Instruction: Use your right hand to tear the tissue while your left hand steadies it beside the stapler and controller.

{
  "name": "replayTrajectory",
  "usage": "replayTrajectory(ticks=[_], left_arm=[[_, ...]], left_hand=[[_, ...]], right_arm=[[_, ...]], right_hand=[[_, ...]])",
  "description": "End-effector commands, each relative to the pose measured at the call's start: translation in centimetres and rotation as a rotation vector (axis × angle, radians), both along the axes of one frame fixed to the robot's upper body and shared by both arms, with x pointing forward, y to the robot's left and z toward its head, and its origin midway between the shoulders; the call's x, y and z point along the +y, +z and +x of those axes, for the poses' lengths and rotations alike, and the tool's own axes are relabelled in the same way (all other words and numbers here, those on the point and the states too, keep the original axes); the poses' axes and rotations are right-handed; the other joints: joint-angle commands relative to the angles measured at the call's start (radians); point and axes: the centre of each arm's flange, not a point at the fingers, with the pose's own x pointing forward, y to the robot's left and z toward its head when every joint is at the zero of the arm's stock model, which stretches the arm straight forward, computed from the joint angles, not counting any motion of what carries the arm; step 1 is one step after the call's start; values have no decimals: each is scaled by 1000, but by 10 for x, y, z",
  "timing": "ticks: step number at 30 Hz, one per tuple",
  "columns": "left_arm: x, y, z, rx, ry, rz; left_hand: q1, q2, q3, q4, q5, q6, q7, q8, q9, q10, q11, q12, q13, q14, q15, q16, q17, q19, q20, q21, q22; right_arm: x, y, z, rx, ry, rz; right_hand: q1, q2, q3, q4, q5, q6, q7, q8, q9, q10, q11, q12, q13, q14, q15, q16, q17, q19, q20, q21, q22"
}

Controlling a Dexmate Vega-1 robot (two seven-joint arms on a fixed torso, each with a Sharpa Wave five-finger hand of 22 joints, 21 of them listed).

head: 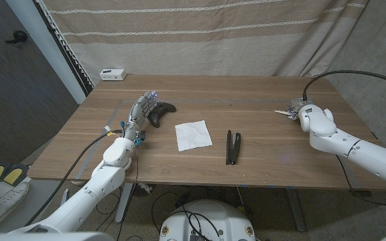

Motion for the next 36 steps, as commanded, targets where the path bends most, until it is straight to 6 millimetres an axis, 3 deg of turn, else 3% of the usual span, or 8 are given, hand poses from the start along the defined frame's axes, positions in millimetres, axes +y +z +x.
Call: replayTrajectory(ticks=[1,7,10,11,12,13,21,36], left_arm=[[2,-3,0,2,0,-11],[2,-5,2,4,-8,-13],[2,-6,2,5,-10,-18],[3,-6,3,5,-10,-18],[3,-6,3,6,-9,-17],[3,-6,3,8,-10,-18],[4,-7,4,9,-11,-25],[2,-8,5,16,-21,-36]], left_hand=[[4,0,0,7,-4,8,-3,0,3,7,1,-2,4,0,-126,5,5,-8,-17,6,6],[3,0,-1,7,-4,7,-3,-1,3,8,2,-2,4,0,-127,5,5,-9,-17,6,6],[2,0,-1,8,-4,9,-2,0,3,7,2,-2,4,0,-127,5,5,-9,-16,6,6],[2,0,-1,8,-4,9,-2,0,3,7,2,-2,4,0,-127,5,5,-9,-16,6,6],[2,0,-1,8,-4,9,-2,0,3,6,1,-3,4,0,-127,5,5,-9,-16,6,6],[2,0,-1,8,-4,8,-2,-1,3,6,2,-3,4,-1,-127,5,5,-9,-16,6,6],[1,0,-2,9,-4,9,-1,-1,3,5,3,-3,4,-1,-126,5,5,-8,-16,6,6],[-1,1,-3,9,-5,8,-3,-2,3,6,2,-3,4,0,-126,5,5,-8,-16,6,6]], right_arm=[[5,10,-5,-26,29,33],[13,22,-10,-35,42,69],[18,28,-14,-55,62,72],[20,30,-15,-59,68,83],[21,32,-16,-66,73,96],[23,34,-17,-73,83,104],[34,48,-22,-103,117,114],[44,61,-33,-172,158,146]], right_hand=[[31,37,7,31,-11,123,-63,-2,-30,72,-8,-16,-25,120,-221,8,32,13,-148,44,11],[50,33,-21,45,-22,202,-65,-97,-144,161,-6,-98,-118,181,-220,-14,49,-46,-149,223,6],[54,29,-62,45,-19,273,-65,-196,-190,251,-4,-181,-172,218,-220,-53,58,-162,-149,508,-32],[55,31,-89,39,-19,314,-66,-286,-196,293,-1,-248,-188,246,-220,-70,52,-258,-148,743,-44],[55,30,-88,40,-19,317,-67,-289,-195,292,-3,-251,-187,249,-220,-69,55,-262,-148,753,-45],[51,26,-85,42,-25,339,-66,-339,-192,306,-3,-285,-187,259,-221,-87,56,-309,-146,866,-51],[52,16,-117,17,-19,412,-65,-392,-202,347,1,-315,-195,298,-221,-101,60,-337,-145,974,-54],[65,6,-128,0,-6,443,-52,-397,-204,372,4,-320,-198,322,-221,-112,50,-349,-152,1000,-55]])
